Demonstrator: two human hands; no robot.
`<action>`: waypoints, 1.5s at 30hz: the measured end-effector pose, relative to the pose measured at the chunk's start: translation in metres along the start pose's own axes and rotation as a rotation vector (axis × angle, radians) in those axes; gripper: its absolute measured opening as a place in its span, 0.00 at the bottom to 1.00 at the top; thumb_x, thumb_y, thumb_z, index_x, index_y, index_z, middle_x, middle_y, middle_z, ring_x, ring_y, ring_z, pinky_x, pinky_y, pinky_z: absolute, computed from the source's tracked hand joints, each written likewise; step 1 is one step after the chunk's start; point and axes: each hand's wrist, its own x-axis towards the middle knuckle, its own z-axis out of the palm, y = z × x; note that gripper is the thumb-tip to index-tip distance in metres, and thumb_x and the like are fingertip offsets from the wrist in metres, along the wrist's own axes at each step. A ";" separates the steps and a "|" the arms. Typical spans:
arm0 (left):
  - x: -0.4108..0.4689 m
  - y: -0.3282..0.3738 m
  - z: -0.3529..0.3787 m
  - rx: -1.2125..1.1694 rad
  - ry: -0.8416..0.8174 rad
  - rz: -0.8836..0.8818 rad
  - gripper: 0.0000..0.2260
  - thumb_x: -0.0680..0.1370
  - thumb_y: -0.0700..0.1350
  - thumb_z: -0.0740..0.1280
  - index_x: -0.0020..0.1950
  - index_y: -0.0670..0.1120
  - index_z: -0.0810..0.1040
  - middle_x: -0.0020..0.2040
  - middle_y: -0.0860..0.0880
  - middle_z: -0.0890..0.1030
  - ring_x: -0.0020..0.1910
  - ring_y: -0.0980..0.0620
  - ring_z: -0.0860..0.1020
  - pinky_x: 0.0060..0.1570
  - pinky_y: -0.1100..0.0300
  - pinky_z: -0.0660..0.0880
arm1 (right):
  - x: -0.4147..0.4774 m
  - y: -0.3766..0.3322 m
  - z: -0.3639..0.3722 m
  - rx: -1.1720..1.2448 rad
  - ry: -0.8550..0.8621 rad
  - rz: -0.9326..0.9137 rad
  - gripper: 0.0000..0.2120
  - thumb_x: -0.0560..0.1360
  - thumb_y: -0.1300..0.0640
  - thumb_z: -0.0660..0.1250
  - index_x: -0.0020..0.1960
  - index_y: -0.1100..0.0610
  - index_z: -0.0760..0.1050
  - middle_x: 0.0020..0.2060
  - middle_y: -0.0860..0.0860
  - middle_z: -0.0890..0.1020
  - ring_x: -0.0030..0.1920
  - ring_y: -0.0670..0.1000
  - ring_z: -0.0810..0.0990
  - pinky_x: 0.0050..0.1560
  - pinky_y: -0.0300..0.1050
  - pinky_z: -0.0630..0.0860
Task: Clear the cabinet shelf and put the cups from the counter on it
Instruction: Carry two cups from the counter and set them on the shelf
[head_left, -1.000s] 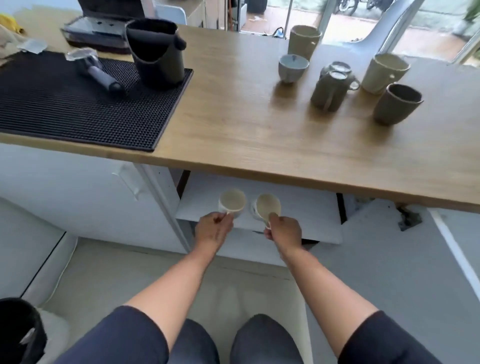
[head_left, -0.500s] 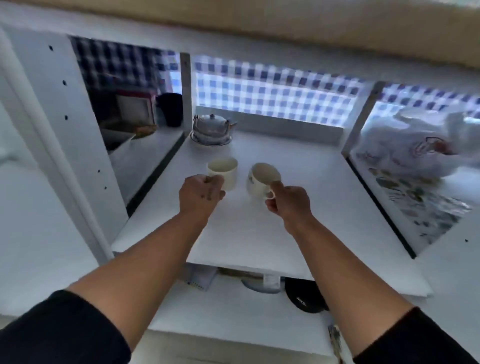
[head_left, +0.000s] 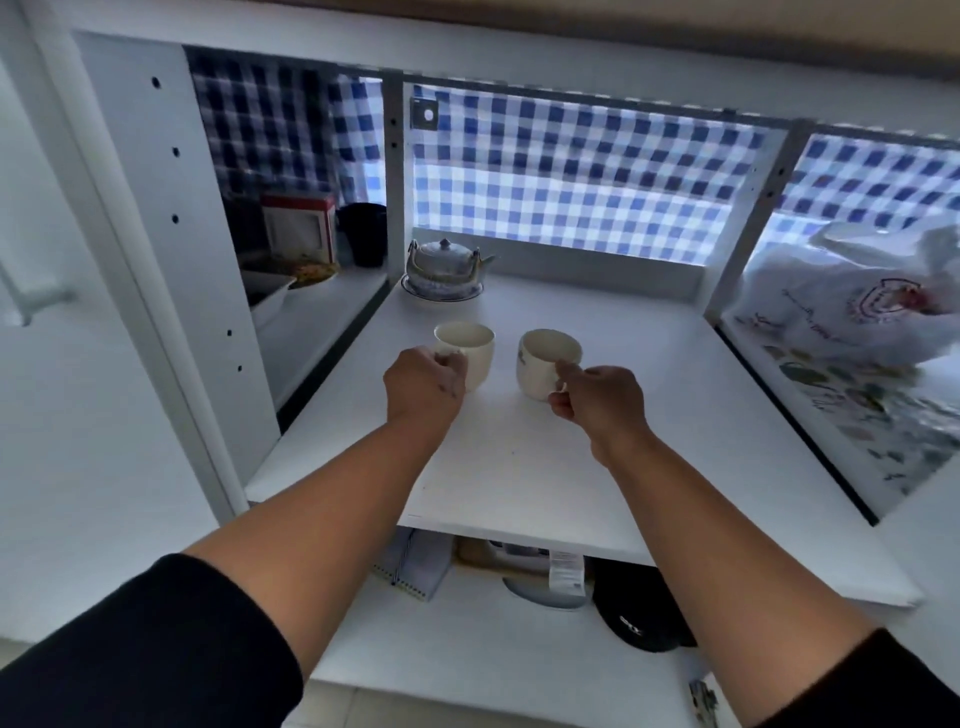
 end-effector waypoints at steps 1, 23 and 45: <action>-0.001 -0.002 0.000 0.009 0.010 -0.002 0.16 0.75 0.51 0.67 0.45 0.38 0.80 0.43 0.39 0.84 0.44 0.42 0.84 0.47 0.47 0.81 | -0.001 0.000 -0.001 -0.007 0.000 -0.012 0.12 0.75 0.54 0.68 0.37 0.61 0.78 0.30 0.54 0.82 0.32 0.51 0.83 0.50 0.51 0.83; -0.002 -0.019 -0.011 0.226 0.195 0.097 0.27 0.67 0.54 0.78 0.55 0.38 0.74 0.53 0.42 0.82 0.47 0.47 0.80 0.39 0.61 0.72 | 0.030 0.025 -0.017 -0.091 -0.311 -0.170 0.39 0.67 0.70 0.75 0.72 0.55 0.62 0.63 0.49 0.75 0.58 0.49 0.79 0.54 0.43 0.76; 0.119 -0.016 0.037 0.139 0.328 0.059 0.31 0.63 0.52 0.80 0.58 0.40 0.71 0.58 0.40 0.79 0.59 0.41 0.77 0.54 0.51 0.74 | 0.045 0.032 0.026 -0.263 -0.097 -0.345 0.44 0.64 0.52 0.79 0.74 0.48 0.60 0.62 0.47 0.77 0.55 0.51 0.79 0.56 0.41 0.74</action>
